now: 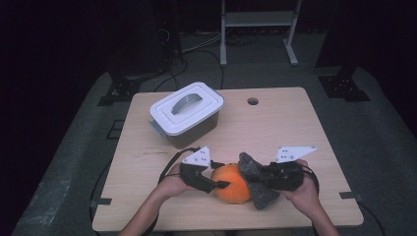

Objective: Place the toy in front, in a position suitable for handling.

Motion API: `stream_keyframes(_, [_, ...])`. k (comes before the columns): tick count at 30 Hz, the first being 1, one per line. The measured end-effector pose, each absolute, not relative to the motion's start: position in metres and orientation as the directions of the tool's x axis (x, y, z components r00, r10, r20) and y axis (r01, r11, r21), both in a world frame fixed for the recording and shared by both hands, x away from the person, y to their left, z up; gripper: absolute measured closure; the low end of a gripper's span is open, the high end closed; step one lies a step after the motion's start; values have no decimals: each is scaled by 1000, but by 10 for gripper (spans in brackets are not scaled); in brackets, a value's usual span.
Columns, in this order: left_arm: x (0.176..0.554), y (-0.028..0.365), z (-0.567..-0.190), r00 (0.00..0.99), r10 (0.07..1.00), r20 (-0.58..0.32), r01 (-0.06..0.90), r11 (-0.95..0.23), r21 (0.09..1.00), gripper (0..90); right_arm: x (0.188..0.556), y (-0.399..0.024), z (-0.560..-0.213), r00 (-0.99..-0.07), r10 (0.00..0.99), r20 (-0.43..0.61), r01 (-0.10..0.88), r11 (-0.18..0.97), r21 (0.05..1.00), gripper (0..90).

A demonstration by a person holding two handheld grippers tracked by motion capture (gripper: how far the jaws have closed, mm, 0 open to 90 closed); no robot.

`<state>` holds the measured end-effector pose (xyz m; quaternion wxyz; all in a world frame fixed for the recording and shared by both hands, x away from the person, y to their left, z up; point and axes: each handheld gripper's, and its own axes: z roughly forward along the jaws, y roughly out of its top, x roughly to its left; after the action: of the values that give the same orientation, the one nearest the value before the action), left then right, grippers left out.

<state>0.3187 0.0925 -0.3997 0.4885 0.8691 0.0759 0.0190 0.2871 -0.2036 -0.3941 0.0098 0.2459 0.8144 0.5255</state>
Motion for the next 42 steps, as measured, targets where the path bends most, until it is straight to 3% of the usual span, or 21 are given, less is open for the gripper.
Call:
stream_keyframes(6, [319,96,-395,984,175,-37,121,-495,861,408,295,-212,-407,-851,445,278,443,323,836,692])
stream_keyframes(14, [312,87,-391,987,164,-5,90,-518,850,407,286,-195,-391,-881,401,250,382,294,876,692])
stream_keyframes(21, [313,91,-385,984,177,-5,92,-490,867,420,292,-202,-404,-858,430,281,429,297,853,691])
stream_keyframes(25, [311,87,-387,986,169,1,83,-492,867,414,288,-195,-396,-872,406,272,399,270,876,691])
stream_keyframes(28, [311,86,-389,986,166,0,84,-500,862,368,287,-190,-398,-879,405,252,390,306,868,691])
stream_keyframes(33, [314,89,-391,985,169,-20,102,-496,862,211,290,-195,-409,-872,408,270,413,318,853,692])
stream_keyframes(36, [321,92,-398,984,163,-68,142,-500,854,162,291,-201,-411,-864,416,285,430,314,846,692])
stream_keyframes(39, [323,93,-405,986,135,-93,149,-494,857,173,293,-206,-413,-859,422,290,438,315,842,689])
stream_keyframes(42, [322,94,-403,988,139,-74,133,-491,861,321,296,-210,-415,-853,423,306,453,308,837,689])
